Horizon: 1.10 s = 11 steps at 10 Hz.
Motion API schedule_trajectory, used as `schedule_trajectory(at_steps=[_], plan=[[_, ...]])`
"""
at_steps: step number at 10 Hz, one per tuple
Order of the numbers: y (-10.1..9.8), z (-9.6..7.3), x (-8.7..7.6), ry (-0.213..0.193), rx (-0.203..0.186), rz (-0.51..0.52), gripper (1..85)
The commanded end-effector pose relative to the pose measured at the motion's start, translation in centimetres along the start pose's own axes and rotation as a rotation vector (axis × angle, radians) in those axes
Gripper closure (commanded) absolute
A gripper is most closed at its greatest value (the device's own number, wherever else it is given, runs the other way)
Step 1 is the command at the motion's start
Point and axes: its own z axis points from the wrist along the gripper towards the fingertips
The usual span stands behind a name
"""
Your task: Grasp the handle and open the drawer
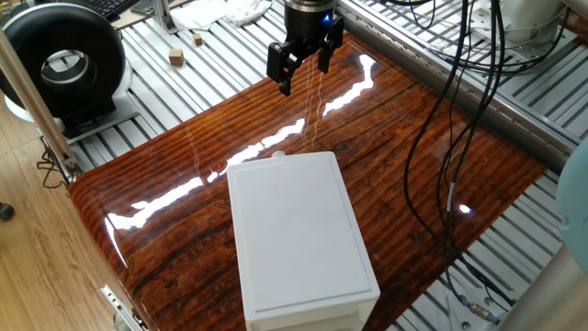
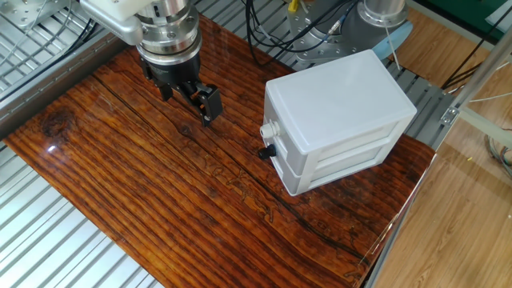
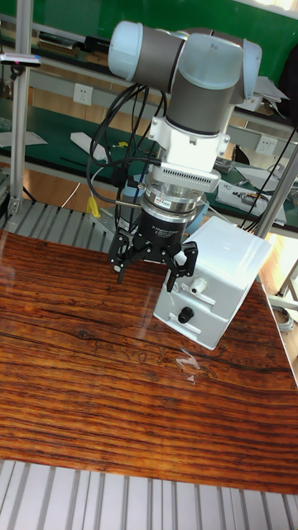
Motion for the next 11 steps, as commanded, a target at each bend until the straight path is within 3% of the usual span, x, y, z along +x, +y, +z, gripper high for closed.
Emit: schedule_trajectory(at_steps=[1,2,5,7,8,9,10,11], plan=[[0.2,0.0,0.0,0.000,0.000,0.000,1.7],[0.6,-0.5,-4.6,-0.174,-0.016,0.168,83.7],[1.9,-0.8,-4.0,-0.135,-0.047,0.197,83.7],[1.2,-0.8,-4.0,-0.134,-0.016,0.179,83.7],[1.7,-0.7,-3.8,-0.125,-0.032,0.237,83.7],[3.1,-0.7,-3.5,-0.108,-0.084,0.339,83.7],[5.0,-0.8,-4.2,-0.130,-0.148,0.414,83.7],[6.9,-0.9,-3.0,-0.090,-0.186,0.449,83.7]])
